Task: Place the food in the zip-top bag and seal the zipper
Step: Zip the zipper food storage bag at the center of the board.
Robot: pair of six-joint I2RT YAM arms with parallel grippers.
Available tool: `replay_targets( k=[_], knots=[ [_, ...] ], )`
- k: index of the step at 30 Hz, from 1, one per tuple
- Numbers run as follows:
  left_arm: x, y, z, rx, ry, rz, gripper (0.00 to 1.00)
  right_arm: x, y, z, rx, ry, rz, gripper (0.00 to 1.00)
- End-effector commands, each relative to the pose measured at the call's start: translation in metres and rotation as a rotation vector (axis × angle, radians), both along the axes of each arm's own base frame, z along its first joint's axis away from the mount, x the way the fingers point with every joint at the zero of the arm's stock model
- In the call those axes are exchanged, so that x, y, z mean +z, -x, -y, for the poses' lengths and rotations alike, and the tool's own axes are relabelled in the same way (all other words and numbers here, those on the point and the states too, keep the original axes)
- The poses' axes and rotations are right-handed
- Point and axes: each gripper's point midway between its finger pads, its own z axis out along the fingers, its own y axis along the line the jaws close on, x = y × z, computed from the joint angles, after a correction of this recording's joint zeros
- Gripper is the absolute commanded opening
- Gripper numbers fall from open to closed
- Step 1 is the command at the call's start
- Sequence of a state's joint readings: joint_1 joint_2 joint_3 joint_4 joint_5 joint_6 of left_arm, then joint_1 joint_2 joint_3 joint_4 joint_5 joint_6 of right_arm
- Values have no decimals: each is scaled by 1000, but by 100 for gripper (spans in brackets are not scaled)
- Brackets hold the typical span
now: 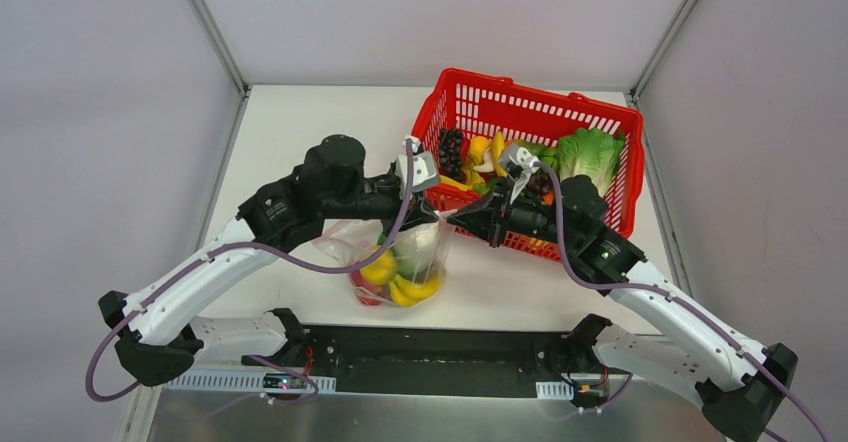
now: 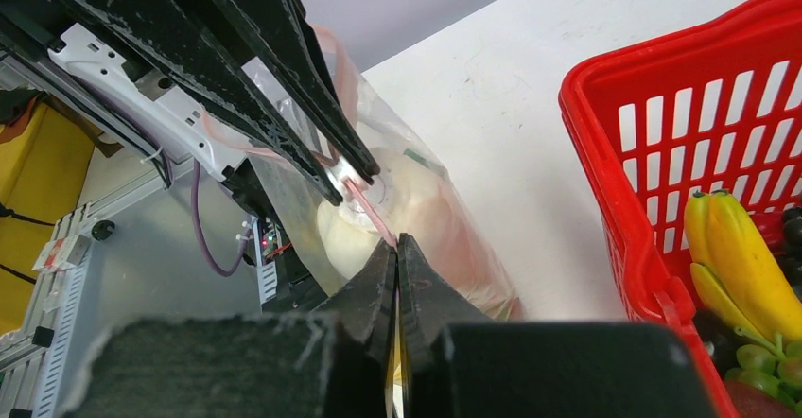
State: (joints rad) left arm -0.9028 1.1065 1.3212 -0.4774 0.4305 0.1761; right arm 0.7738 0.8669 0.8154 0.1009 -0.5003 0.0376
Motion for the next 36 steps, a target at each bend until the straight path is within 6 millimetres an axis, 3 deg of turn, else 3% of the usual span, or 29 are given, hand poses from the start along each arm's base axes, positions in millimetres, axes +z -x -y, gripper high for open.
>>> replay_targets(
  k=[1,16,22,23,28,30,36],
  knots=[
    [3,4,-19,32,-17,39,0,27,-8,9,-75,-77,80,0],
    [-10,10,-57,127,-68,74,0,20,-9,16,-111,-80,70,0],
    [-5,13,-59,129,-27,83,0,24,9,8,11,-73,85,0],
    [-3,13,-56,121,-19,81,0,27,11,6,33,-71,87,7],
    [3,13,-43,91,4,56,0,43,18,1,113,-39,143,58],
    [4,13,-39,81,12,48,0,46,19,-1,139,-15,162,66],
    [7,14,-35,72,46,47,0,34,28,-9,291,103,171,72]
  ],
)
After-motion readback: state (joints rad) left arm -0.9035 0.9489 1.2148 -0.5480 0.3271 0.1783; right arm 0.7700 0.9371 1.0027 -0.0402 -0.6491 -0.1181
